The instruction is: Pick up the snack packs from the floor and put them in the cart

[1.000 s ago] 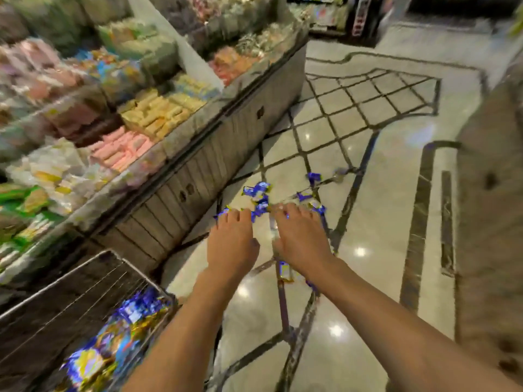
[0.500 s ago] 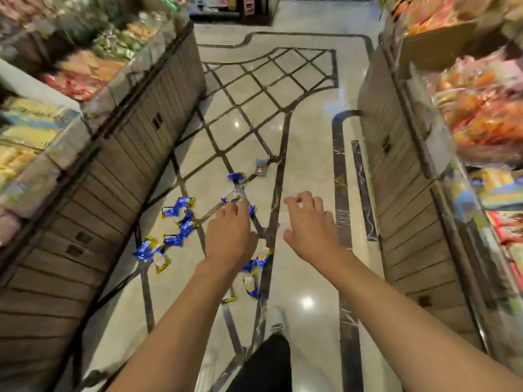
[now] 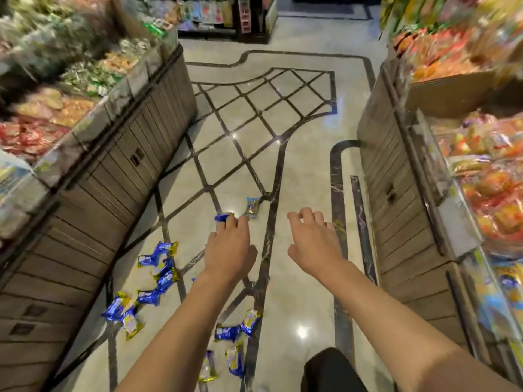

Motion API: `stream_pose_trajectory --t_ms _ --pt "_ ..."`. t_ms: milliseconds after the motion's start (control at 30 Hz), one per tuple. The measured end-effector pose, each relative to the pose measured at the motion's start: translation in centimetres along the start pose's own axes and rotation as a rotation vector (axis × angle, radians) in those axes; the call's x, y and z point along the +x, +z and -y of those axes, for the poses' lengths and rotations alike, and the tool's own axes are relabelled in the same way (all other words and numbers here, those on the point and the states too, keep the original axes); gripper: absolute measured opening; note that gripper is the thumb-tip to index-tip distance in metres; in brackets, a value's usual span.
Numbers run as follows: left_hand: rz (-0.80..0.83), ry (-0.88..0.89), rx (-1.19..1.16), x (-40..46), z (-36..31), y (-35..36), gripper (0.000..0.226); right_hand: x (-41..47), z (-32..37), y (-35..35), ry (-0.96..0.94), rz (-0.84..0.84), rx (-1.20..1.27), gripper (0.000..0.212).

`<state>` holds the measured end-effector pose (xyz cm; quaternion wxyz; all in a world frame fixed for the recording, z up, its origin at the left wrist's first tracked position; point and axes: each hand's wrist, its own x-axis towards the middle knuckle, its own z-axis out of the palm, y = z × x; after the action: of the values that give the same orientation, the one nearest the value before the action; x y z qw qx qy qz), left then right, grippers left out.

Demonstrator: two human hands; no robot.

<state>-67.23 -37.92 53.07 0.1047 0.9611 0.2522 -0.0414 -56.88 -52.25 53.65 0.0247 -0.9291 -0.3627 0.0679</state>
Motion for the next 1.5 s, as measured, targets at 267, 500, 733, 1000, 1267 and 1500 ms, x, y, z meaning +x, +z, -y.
stream_pose_trajectory --t_ms 267,500,733,1000,1267,1500 --pt "-0.073 -0.255 -0.083 16.4 -1.7 -1.5 0.057 19.2 -5.4 -1.9 -0.198 -0.019 0.041 0.06" --pt "-0.184 -0.443 -0.108 28.0 -0.9 -6.3 0.054 34.8 -6.0 -5.5 -0.401 -0.009 -0.003 0.061" --pt "-0.212 -0.654 -0.203 38.0 4.7 -5.9 0.063 48.8 -2.0 -5.5 -0.555 -0.018 -0.008 0.054" --pt "-0.208 -0.831 -0.324 47.6 8.8 -5.9 0.064 60.3 1.2 -5.0 -0.698 0.073 -0.071 0.053" --pt "-0.299 -1.044 -0.344 52.5 11.3 -7.0 0.06 69.0 5.8 -5.3 -0.947 0.139 -0.096 0.054" --pt "-0.304 -1.417 -0.413 55.3 7.8 -6.3 0.056 73.3 10.2 -3.9 -1.249 0.264 -0.043 0.049"
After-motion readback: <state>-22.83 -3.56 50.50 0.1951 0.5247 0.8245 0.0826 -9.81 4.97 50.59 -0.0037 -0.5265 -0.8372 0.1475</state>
